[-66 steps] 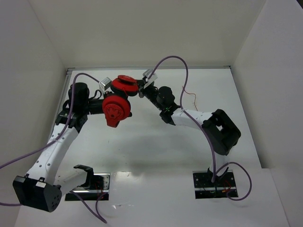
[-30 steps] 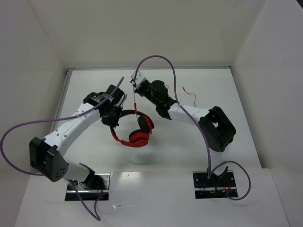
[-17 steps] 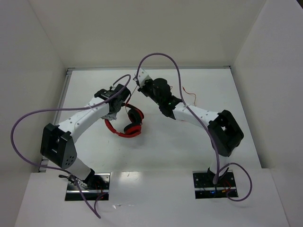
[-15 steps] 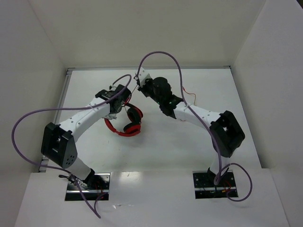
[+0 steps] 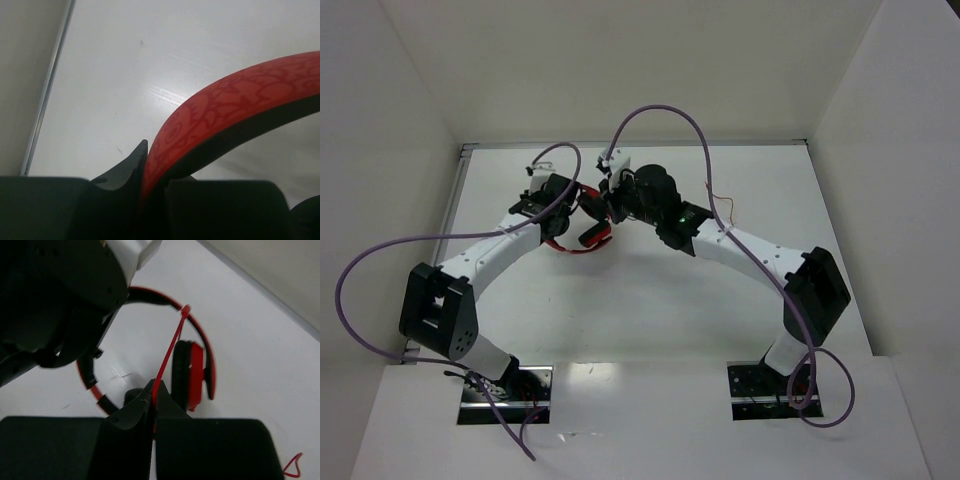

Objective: Wrap the headphones

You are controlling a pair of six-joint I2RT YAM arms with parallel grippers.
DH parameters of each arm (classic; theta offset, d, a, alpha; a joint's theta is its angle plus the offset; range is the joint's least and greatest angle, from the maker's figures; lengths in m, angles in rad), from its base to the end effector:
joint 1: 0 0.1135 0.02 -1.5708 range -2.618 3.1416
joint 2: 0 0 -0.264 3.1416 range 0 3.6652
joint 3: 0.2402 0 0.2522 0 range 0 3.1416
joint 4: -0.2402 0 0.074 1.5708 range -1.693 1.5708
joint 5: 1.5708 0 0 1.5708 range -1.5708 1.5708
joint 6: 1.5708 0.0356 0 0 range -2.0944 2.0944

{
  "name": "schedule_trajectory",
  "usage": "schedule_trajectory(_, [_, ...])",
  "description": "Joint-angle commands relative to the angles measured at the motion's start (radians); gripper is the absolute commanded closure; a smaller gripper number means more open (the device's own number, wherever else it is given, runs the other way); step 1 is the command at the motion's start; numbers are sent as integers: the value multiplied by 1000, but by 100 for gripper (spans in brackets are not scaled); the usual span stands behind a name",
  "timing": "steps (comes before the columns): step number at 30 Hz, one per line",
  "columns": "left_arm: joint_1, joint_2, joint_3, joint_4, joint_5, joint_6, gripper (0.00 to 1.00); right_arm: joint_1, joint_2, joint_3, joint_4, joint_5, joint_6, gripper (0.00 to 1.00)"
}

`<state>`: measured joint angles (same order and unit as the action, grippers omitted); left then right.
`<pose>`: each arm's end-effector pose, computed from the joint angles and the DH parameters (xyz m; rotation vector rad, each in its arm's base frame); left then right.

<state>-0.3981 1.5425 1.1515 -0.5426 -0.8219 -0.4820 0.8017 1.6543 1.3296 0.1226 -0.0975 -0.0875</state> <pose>0.3054 -0.1001 0.2605 -0.4046 2.1657 0.5533 0.2761 0.2902 0.3333 -0.8436 1.6032 0.5990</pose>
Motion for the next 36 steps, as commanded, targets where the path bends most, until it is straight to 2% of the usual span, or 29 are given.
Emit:
schedule_trajectory(1, [56, -56, -6, 209, -108, -44, 100, 33, -128, 65, 20, -74, 86, 99])
schedule_trajectory(6, [56, -45, 57, 276, -135, -82, 100, 42, -177, -36, 51, -152, 257, 99])
schedule_trajectory(13, [56, -45, 163, 319, 15, -185, 100, 42, -188, -156, 196, -254, 458, 99])
schedule_trajectory(15, [56, -36, 207, 319, 68, -216, 100, 65, -176, -178, 221, -254, 469, 99])
schedule_trajectory(18, [56, -36, 267, 319, 140, -236, 100, 76, -176, -239, 261, -187, 495, 99])
schedule_trajectory(22, [56, -70, 316, 319, 211, -294, 100, 76, -185, -306, 348, -88, 563, 93])
schedule_trajectory(27, [56, -120, 304, 345, 242, -365, 100, 76, -185, -351, 408, -48, 615, 92])
schedule_trajectory(31, [56, -131, 329, 356, 267, -365, 100, 76, -185, -374, 431, -21, 637, 92])
schedule_trajectory(36, [56, -131, 381, 336, 369, -377, 100, 87, -176, -429, 485, 31, 618, 92])
